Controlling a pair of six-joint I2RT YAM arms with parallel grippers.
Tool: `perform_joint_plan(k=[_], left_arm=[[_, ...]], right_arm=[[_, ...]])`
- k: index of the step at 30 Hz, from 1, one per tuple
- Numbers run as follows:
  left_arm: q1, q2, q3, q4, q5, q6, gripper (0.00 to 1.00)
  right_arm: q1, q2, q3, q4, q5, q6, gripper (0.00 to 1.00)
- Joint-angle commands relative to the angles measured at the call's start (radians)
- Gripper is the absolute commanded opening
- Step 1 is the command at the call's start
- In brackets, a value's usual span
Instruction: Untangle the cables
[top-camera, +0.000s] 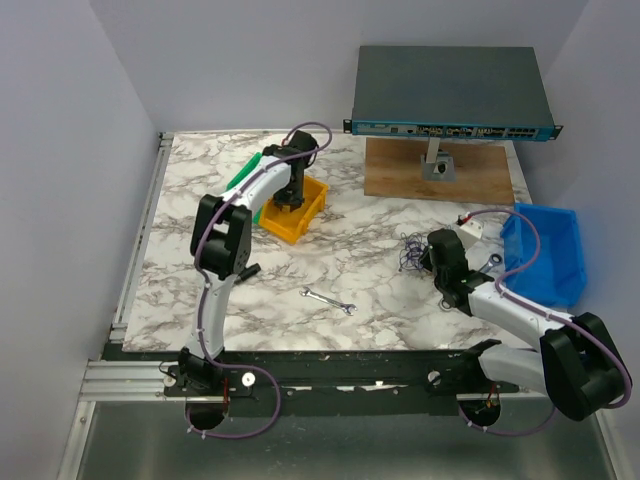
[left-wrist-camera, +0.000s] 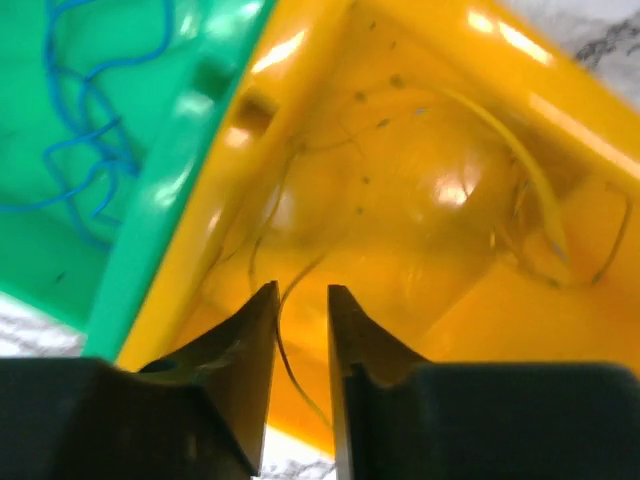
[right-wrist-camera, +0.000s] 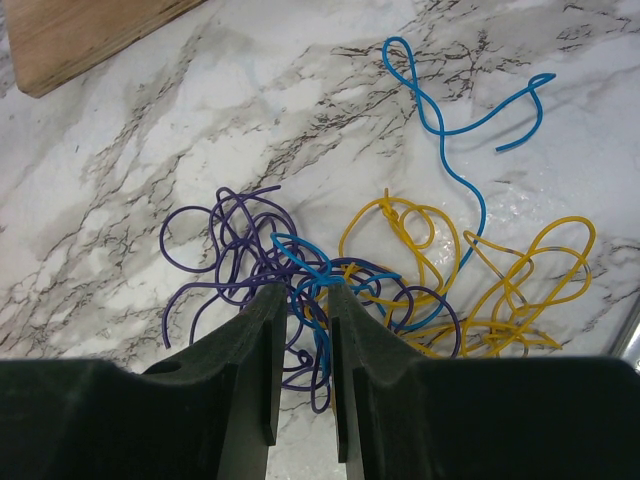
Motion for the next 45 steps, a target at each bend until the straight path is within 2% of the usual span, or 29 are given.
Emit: perform_joint_plan(k=[1,12,17,18,21,24,28,29,30,32,34,36,39,41,45], left_arm=[[-0.004,-0.189,-0.057,0.002,-0.036,0.013,0.36],[-0.005,-0.337,-0.124,0.003,-0.029,0.007,0.46],[-0.031,-0.502,-0.324,0.181,0.062,-0.002,0.60],[-0.043,-0.540,-0.377,0.232,0.091,-0.003,0.63],[-0.092,-0.675,-0.557,0.406,0.191,-0.010,0.72],[-0.144,-0.808,-0.752,0.617,0.268,-0.023,0.82],[-0.196,-0.890,-0.923,0.794,0.309,0.013,0.83],[-0.201,-0.897,-0.953,0.840,0.342,0.027,0.83],[-0.207,-0.899,-0.982,0.873,0.378,0.048,0.83],[-0.220,-0.885,-1.000,0.910,0.421,0.077,0.83],[-0.240,-0.859,-0.992,0.925,0.463,0.112,0.82],[-0.266,-0.820,-0.965,0.917,0.484,0.153,0.82],[-0.304,-0.757,-0.919,0.886,0.463,0.196,0.80],[-0.320,-0.741,-0.929,0.910,0.464,0.211,0.80],[-0.331,-0.753,-0.996,1.030,0.475,0.205,0.80]], right_arm=[[0.003,0.001,0.000,0.012,0.002,-0.007,0.30],[0.003,0.002,0.001,0.010,-0.010,-0.010,0.30],[0.003,0.010,-0.001,0.047,-0.086,-0.050,0.32],[0.003,0.018,0.002,0.056,-0.120,-0.067,0.31],[0.004,0.029,-0.009,0.162,-0.348,-0.147,0.02],[0.008,0.029,-0.045,0.290,-0.607,-0.178,0.01],[0.014,-0.013,-0.085,0.408,-0.789,-0.177,0.01],[0.014,-0.028,-0.096,0.428,-0.804,-0.177,0.05],[0.015,-0.044,-0.108,0.436,-0.797,-0.174,0.13],[0.015,-0.071,-0.114,0.399,-0.705,-0.169,0.35],[0.015,-0.102,-0.105,0.322,-0.566,-0.158,0.44],[0.014,-0.139,-0.100,0.246,-0.384,-0.125,0.57],[0.014,-0.184,-0.100,0.147,-0.211,-0.091,0.72],[0.014,-0.181,-0.071,0.036,-0.122,-0.042,0.76],[0.012,-0.113,0.017,-0.165,-0.039,0.049,0.77]])
